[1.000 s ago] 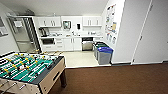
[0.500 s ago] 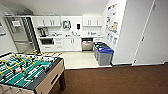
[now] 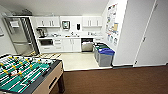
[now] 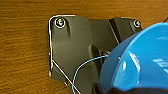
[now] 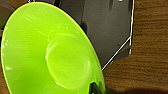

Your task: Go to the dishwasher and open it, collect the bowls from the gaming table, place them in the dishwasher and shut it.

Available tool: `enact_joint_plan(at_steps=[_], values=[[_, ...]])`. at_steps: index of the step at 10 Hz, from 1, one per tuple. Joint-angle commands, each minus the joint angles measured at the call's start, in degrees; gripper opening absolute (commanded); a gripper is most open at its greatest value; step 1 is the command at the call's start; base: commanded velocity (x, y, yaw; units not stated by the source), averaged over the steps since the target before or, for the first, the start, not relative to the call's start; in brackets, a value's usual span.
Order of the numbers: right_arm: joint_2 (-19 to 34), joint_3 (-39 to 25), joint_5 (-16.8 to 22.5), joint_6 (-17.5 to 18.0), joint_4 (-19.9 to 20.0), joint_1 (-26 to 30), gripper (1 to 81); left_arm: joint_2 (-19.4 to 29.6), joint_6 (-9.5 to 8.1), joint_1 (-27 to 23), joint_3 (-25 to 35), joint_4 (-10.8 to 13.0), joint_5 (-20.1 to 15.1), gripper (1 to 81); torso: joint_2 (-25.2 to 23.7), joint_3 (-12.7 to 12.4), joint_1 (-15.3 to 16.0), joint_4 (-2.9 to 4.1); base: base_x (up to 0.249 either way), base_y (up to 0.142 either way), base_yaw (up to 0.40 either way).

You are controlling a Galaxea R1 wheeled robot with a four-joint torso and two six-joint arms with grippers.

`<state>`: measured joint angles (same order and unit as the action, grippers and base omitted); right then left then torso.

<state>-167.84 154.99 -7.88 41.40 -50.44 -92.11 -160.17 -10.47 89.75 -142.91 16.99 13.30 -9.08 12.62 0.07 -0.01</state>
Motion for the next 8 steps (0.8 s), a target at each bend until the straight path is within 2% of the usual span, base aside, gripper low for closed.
enact_joint_plan(at_steps=[1, 8], values=[[-0.1, -0.4, 0.4, -0.2, -1.0, 2.1, 1.0, 0.9, 0.1, -1.9, 0.3, 0.6, -2.2, 1.0, 0.0, 0.0, 0.0, 0.0, 0.144, 0.0, 0.0], [-0.1, -0.4, 0.4, -0.1, -1.0, 2.1, 1.0, 0.9, 0.1, -1.9, 0.3, 0.6, -2.2, 1.0, 0.0, 0.0, 0.0, 0.0, 0.144, 0.0, 0.0]])
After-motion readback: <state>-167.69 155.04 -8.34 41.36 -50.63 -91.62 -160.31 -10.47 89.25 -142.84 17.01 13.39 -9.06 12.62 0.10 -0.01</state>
